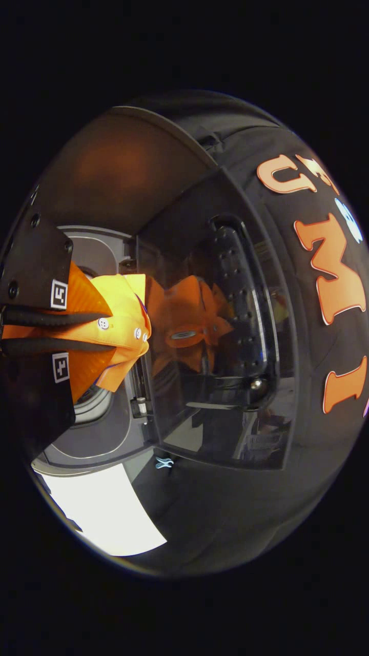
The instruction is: Put the clothes into the washing machine and then close the washing machine lid.
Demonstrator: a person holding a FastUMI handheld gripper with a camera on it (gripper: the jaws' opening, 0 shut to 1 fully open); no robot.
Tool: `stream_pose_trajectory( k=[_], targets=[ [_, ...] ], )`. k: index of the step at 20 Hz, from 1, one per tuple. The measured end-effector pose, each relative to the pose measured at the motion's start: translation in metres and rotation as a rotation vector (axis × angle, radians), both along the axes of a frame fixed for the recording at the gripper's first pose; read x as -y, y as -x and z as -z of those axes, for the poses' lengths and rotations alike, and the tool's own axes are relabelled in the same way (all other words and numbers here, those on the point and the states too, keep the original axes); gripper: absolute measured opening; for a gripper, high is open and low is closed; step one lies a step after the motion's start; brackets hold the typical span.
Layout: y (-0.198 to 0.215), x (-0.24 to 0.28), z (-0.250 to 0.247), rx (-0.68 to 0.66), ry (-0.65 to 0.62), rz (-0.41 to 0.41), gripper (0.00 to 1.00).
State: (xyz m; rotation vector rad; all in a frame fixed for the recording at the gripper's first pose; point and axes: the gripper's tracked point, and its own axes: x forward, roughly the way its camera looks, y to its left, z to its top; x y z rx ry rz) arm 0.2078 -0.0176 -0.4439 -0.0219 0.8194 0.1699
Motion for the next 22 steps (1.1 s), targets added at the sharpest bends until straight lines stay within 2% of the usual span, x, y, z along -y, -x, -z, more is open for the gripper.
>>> stream_pose_trajectory(
  k=[7,11,18,22],
  targets=[
    [-0.003,0.015,0.042,-0.053,0.06,0.006,0.18],
    [0.01,0.017,0.063,-0.142,0.076,-0.003,0.38],
    [0.026,0.02,0.039,-0.111,0.103,0.01,1.0],
    [0.029,0.02,0.006,-0.068,0.109,0.002,0.99]
  ],
)
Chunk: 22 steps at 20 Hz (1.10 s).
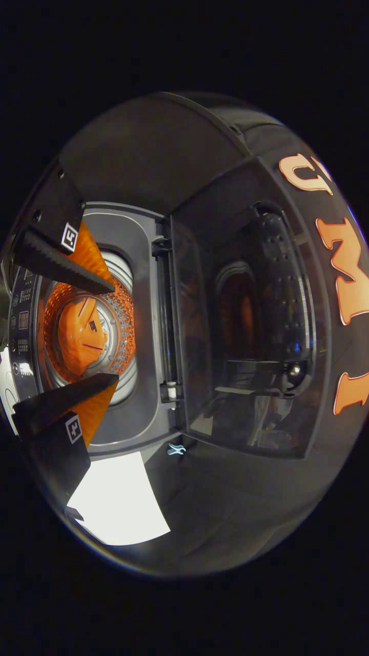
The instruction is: Put the clothes into the washing machine and then close the washing machine lid.
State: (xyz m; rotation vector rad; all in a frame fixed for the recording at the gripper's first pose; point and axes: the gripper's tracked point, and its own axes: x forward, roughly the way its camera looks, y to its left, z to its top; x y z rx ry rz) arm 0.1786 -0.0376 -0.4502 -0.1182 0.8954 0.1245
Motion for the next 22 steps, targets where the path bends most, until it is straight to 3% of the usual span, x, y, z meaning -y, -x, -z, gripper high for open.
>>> stream_pose_trajectory(
  k=[15,22],
  targets=[
    [-0.018,-0.018,-0.181,0.277,-0.022,-0.063,0.98],
    [-0.042,-0.04,-0.235,0.354,-0.026,-0.09,0.99]
  ],
)
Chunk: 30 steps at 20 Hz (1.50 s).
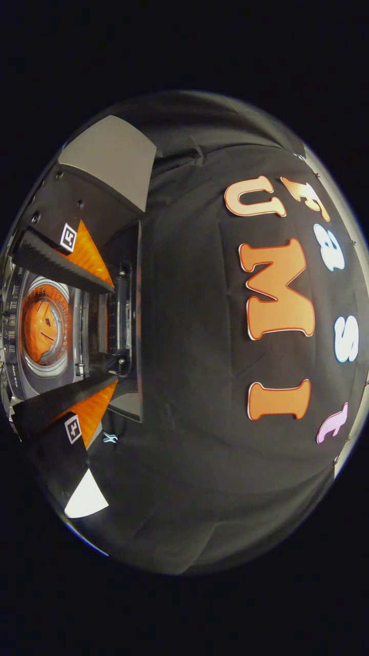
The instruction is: Put the clothes into the washing machine and then close the washing machine lid.
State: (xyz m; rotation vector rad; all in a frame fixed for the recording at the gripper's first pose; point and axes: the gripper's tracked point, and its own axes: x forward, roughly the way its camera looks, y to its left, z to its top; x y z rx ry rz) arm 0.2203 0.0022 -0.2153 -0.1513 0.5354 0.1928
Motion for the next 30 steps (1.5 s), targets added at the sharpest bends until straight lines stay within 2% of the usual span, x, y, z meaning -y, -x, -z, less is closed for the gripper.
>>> stream_pose_trajectory(
  k=[8,12,17,23,30],
  targets=[
    [-0.056,-0.038,-0.011,0.039,0.023,-0.041,0.99],
    [-0.096,-0.047,0.009,0.015,0.055,-0.046,0.99],
    [-0.141,-0.038,0.047,-0.069,0.06,-0.007,0.99],
    [-0.151,-0.026,0.082,-0.186,0.006,0.048,1.0],
    [-0.136,-0.022,0.082,-0.166,0.024,0.04,1.0]
  ],
)
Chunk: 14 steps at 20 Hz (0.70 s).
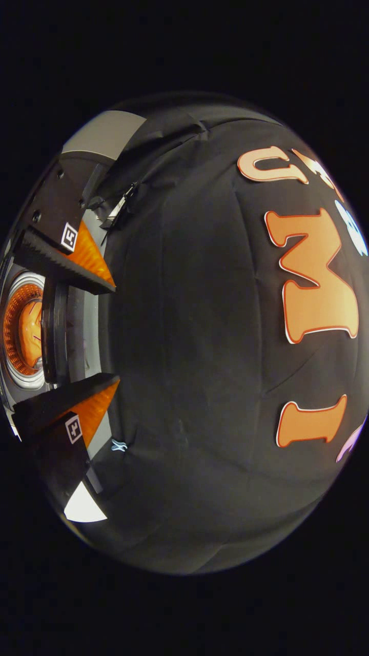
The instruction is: Put the clothes into the washing machine and then close the washing machine lid.
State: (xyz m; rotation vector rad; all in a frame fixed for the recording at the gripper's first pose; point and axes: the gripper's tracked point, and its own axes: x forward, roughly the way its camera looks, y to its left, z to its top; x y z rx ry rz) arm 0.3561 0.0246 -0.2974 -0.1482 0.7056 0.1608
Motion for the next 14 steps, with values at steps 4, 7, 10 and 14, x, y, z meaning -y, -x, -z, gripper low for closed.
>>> stream_pose_trajectory(
  k=[4,7,10,14],
  targets=[
    [0.024,0.005,-0.001,0.006,0.01,0.005,1.0],
    [0.05,0.01,0.002,-0.019,0.019,0.009,0.99],
    [0.069,0.013,0.005,-0.034,0.027,0.022,0.99],
    [0.111,0.025,0.019,-0.058,0.057,0.059,0.99]
  ],
)
